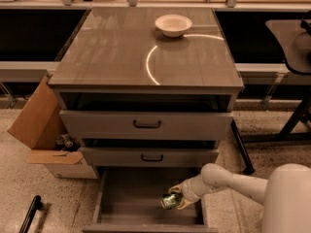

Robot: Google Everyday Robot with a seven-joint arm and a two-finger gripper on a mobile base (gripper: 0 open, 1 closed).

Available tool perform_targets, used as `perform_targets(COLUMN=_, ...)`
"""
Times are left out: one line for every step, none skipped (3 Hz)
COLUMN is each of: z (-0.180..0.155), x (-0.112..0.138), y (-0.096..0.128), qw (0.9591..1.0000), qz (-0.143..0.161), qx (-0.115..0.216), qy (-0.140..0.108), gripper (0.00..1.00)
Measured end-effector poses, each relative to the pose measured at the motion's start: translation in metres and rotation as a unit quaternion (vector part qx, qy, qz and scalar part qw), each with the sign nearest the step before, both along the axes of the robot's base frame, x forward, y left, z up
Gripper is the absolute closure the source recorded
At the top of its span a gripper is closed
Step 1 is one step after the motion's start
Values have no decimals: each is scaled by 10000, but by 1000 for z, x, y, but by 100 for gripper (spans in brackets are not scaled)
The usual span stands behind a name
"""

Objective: Pick green can from bottom drawer and place on counter

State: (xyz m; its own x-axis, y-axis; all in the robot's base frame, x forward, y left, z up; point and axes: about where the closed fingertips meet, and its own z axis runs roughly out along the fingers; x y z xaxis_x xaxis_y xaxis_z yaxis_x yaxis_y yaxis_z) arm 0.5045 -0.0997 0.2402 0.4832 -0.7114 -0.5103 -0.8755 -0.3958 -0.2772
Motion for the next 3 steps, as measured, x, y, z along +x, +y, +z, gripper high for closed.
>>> perform_targets(z=31, x=1, y=-25, qw=9993, qz=-115, qx=334, qy=99, gripper=100)
perform_targets(z=31, x=-4, y=-25, qw=9991, qz=-69, qx=362, qy=187, gripper=100)
perform_targets(z=30, x=-5, y=-23, qw=9988, qz=-52, qx=420, qy=244, gripper=100)
